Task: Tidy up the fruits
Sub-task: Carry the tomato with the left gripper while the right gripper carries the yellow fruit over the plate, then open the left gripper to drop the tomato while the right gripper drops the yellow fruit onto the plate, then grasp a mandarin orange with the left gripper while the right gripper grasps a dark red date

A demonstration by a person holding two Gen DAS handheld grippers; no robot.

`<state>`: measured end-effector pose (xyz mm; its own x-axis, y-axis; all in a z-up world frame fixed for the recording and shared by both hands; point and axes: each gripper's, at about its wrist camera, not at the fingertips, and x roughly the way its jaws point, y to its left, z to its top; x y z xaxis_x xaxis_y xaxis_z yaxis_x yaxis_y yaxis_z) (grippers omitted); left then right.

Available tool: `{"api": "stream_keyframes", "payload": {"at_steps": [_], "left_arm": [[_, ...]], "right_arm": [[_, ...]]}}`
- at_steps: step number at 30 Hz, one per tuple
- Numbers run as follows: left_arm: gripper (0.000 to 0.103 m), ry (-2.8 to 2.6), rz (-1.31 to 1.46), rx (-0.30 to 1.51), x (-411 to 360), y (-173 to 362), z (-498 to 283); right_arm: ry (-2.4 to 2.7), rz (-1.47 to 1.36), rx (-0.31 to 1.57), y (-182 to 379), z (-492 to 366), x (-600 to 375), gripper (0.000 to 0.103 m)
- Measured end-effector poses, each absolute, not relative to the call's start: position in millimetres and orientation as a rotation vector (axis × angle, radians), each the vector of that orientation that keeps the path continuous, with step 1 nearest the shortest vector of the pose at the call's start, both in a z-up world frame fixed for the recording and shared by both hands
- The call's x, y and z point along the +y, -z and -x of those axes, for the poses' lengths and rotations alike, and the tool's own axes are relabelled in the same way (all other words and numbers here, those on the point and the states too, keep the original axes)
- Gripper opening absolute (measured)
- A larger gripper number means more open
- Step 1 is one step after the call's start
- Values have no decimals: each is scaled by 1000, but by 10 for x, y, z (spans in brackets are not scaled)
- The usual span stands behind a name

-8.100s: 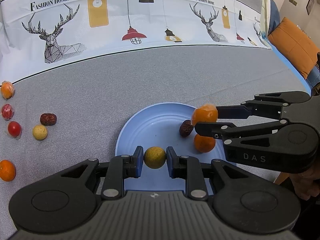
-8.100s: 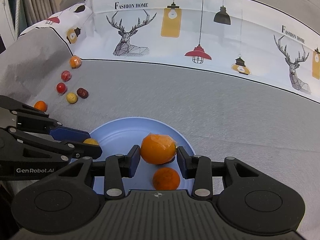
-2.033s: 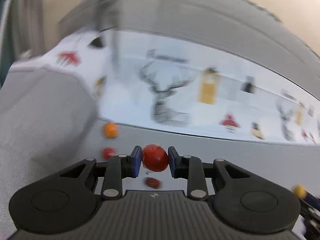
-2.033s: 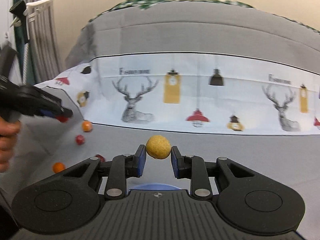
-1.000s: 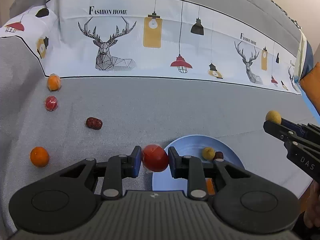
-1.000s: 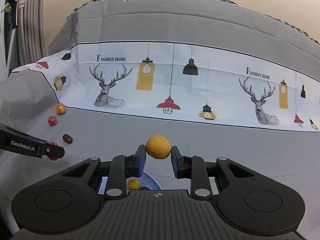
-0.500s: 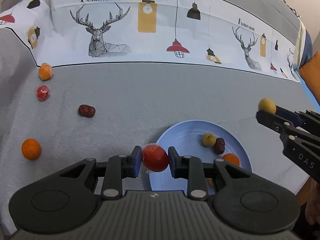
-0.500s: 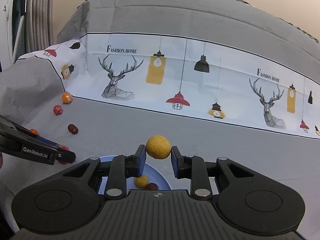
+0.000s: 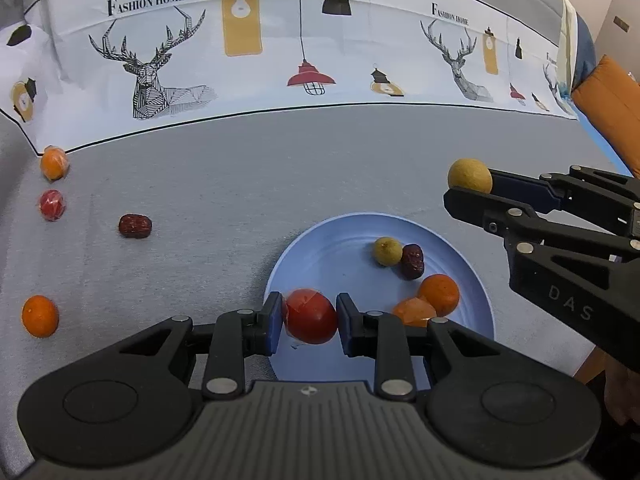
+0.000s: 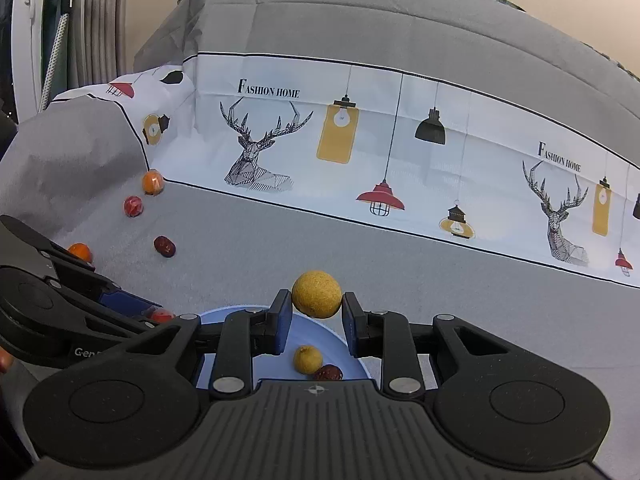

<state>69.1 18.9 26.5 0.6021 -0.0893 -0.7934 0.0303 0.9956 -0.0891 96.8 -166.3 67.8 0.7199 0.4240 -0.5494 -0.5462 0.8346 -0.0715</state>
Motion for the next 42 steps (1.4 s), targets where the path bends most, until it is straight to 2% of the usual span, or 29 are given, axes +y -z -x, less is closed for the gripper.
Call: {"api": "stream_keyframes", "payload": {"at_steps": [23,26,28,33,42], "left_arm": [[32,120,35,943,84,-224,-706],[48,132,34,954,65,-206,-711],[48,136,26,948,47,-211,-702],[48,129,39,947,67,-215,-698],[48,119,45,936,90,-238,-686]], "right_arm": [[-571,267,559,-631,-990,-1652,29],[-562,272,568,-621,-1003,-1643,29],[-555,270,580,-611,-1015,-1644,36],[-540,263,580,-609,-1013,-1659,44],[-529,267,577,-623,-1025,-1671,46]]}}
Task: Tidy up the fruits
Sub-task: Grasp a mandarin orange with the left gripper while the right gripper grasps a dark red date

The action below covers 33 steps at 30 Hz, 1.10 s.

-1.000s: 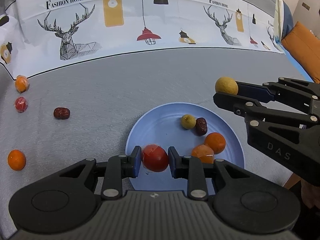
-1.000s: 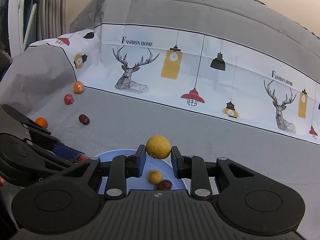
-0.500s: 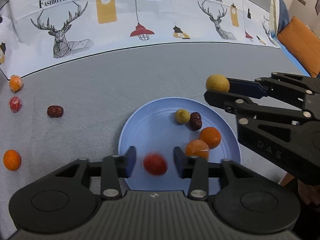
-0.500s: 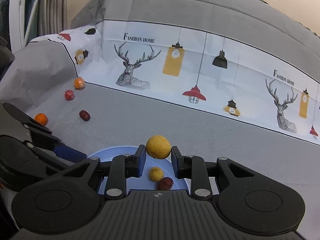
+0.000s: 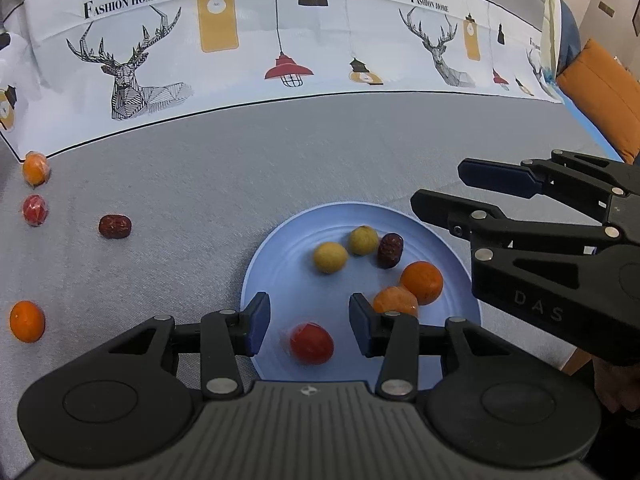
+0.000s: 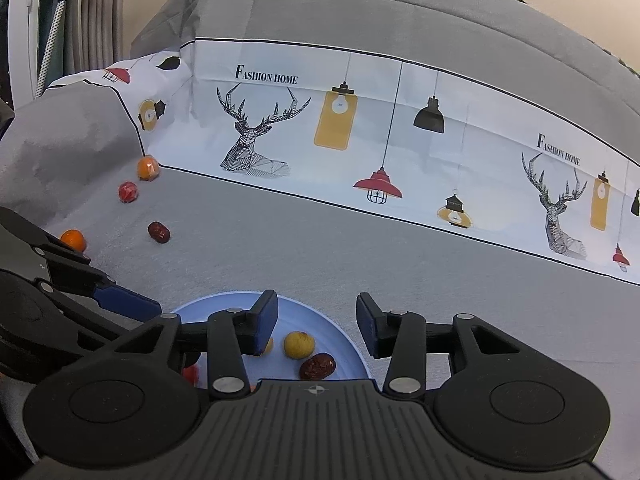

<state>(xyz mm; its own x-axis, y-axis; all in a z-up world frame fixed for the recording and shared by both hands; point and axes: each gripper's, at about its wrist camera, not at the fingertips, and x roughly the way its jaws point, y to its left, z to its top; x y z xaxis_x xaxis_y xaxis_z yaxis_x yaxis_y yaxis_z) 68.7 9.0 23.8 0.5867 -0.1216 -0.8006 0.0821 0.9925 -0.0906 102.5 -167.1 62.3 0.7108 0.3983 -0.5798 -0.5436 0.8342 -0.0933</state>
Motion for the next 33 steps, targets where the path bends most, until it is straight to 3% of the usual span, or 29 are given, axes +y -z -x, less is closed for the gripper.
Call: {"api": "stream_keyframes", "payload": {"at_steps": [7,11,17,19,23,31,33], "left_arm": [[47,87,55,934,131,-257,-689],[39,32,74,915,231,-295,-695],[39,-165,166,899,624,-355,-704],[44,-224,223,884,804,-416,-691],[86,-391,301,871,1188,-584,-723],[89,-618,213,983,1783,-305,-945],[89,-618,325,1031,1959,-212,-933]], "right_arm": [[-522,268,576,-625,-1029,-1673,46],[-521,270,576,-625,-1033,-1663,46],[-520,271,577,-624,-1036,-1662,46],[-522,269,577,-627,-1036,-1663,46],[-525,260,573,-642,-1050,-1662,46],[-535,257,571,-666,-1035,-1606,46],[-537,258,571,-668,-1027,-1570,46]]}}
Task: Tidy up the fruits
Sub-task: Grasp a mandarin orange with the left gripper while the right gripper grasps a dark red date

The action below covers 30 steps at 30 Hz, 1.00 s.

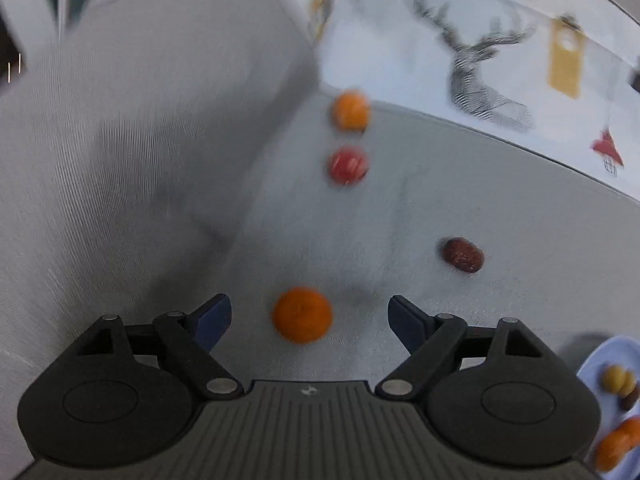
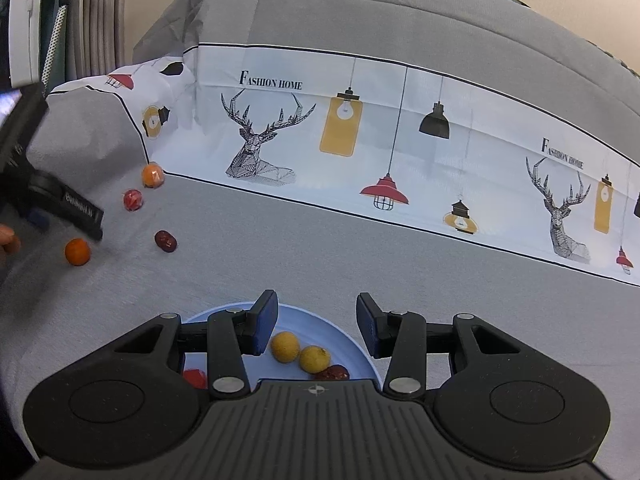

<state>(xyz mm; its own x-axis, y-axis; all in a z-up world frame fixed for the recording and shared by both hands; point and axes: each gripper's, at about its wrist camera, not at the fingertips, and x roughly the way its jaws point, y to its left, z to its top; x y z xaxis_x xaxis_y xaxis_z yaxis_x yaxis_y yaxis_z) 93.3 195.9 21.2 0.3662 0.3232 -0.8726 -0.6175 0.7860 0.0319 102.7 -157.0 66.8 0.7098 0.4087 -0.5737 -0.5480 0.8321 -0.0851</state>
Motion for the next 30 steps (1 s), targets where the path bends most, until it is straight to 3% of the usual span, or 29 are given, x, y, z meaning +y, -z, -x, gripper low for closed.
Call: {"api": "stream_keyframes", "payload": {"at_steps": [5,11,14,20,24,26,28,30], "left_arm": [[85,-645,372,1051,2061,-152,-943],[48,-615,372,1094,2019,-47,-936],[39,-625,367,1096,2038,-22,-937],[38,-617,322,1005,1987,-187,-910],[38,-564,392,1047,1991,-102,-932],[38,-559,467,1075,2048,-22,-917],[38,-564,466,1069,2033,-22,-916],[38,-570,445,1070,1985,-24,-927]], "right_arm": [[-564,253,567,-703,-1015,-1426,46],[-620,253,565,-735,-949,-1166,46],[-649,268,573,-726,-917,-1018,46],[-684,268,579,-719,-922,-793,46],[-687,255,593,-673,-1020,-628,46],[-694,247,594,-651,-1073,-531,41],[-707,241,598,-626,-1135,-432,28],[-717,241,601,-595,-1193,-325,24]]}}
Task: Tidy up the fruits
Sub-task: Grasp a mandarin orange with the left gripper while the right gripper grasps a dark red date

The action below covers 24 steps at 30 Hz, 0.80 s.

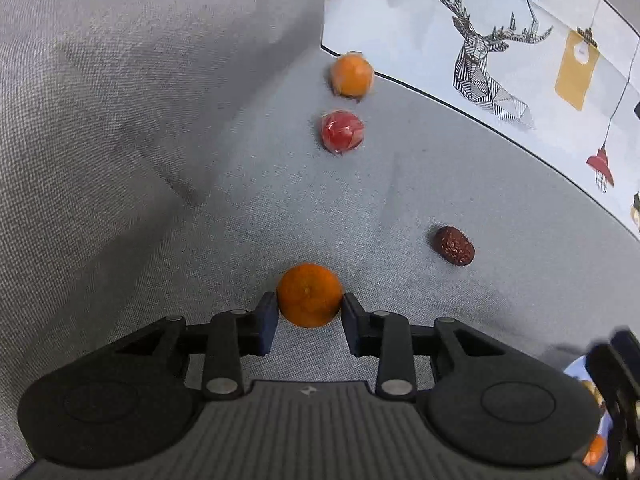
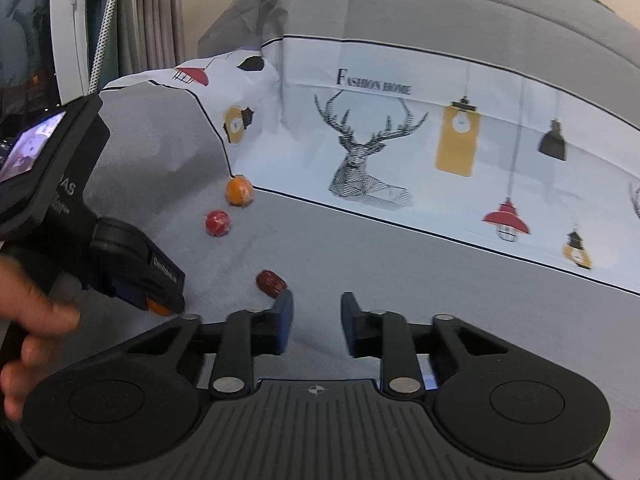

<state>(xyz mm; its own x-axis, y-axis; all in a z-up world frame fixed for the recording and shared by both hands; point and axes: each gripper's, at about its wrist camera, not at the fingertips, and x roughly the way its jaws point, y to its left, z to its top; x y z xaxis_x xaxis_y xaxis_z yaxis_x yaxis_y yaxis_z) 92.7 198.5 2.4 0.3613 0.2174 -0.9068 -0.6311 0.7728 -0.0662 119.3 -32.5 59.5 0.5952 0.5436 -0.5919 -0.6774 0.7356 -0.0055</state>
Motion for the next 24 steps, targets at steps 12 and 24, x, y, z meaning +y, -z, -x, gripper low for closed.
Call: {"api": "stream_keyframes", "payload": {"at_steps": [12,24], "left_arm": [[38,-628,463,1041,2014,-18,-900],[38,-626,447,1044,2013,8,-951]], "right_arm": [[-760,216,670,-330,-1635,337,42],[-790,241,796,50,-1899,645,33]]}}
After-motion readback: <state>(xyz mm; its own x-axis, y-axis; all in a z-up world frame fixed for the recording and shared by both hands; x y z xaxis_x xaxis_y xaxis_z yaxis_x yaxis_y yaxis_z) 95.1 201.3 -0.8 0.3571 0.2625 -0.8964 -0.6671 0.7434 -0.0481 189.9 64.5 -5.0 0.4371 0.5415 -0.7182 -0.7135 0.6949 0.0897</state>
